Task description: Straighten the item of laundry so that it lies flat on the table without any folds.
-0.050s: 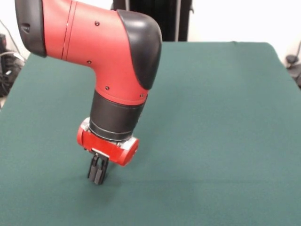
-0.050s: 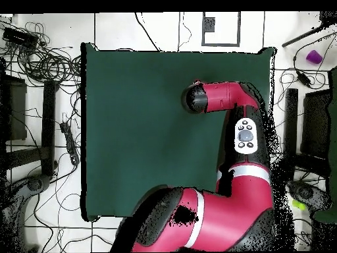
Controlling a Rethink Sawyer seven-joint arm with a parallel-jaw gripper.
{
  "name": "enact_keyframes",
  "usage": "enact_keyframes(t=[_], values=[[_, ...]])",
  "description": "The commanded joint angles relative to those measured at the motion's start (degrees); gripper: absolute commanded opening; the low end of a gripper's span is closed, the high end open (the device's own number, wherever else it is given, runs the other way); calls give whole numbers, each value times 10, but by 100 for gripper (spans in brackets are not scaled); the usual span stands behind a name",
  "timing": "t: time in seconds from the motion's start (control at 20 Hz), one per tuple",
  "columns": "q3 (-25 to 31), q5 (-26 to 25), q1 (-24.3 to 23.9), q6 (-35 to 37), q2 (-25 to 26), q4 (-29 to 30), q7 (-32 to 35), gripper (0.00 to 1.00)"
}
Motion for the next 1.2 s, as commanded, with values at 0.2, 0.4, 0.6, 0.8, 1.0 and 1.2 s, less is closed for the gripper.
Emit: enact_keyframes(t=[0.2,0.4,0.6,0.8,1.0,1.2], values=[[-58,-35,80,10,44,19,77,0],[-72,-53,92,77,76,-85,16,0],[-17,-12,55,193,118,-220,-71,0],[58,-3,4,262,180,-356,-137,0],[91,-23,-12,326,205,-415,-182,0],[73,-53,-9,323,211,-424,-194,0]])
